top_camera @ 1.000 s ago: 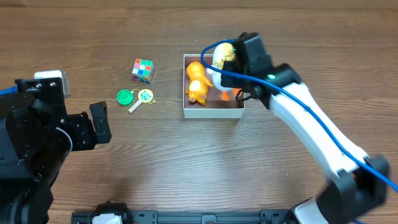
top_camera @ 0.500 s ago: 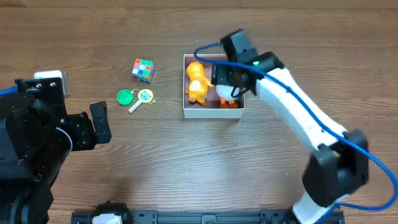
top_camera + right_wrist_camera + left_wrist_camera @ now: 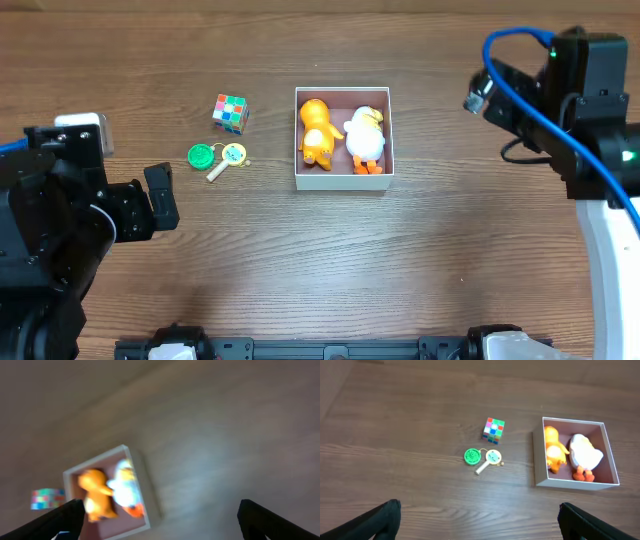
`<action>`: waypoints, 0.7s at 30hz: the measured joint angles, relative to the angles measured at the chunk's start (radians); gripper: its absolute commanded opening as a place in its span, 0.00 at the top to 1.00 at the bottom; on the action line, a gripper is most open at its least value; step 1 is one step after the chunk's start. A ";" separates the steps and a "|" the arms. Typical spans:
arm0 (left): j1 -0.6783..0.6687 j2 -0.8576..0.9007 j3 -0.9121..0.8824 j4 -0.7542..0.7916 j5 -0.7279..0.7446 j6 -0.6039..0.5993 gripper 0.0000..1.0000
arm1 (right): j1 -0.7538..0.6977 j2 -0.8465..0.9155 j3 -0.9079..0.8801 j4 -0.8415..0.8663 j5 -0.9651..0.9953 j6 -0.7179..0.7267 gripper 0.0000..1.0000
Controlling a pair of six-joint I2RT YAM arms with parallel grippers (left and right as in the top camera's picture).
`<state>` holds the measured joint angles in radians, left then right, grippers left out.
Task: Pack container
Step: 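Lift the right arm aside and grasp the Rubik's cube with left gripper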
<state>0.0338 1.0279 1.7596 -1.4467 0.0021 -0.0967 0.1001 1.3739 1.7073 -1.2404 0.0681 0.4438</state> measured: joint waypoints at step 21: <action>0.000 0.274 0.010 0.142 0.012 0.004 0.00 | -0.079 0.119 -0.002 -0.099 0.067 0.000 0.00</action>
<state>0.0338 1.3014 1.7699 -1.3048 0.0143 -0.0929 0.0212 1.4925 1.7054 -1.3396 0.1349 0.4438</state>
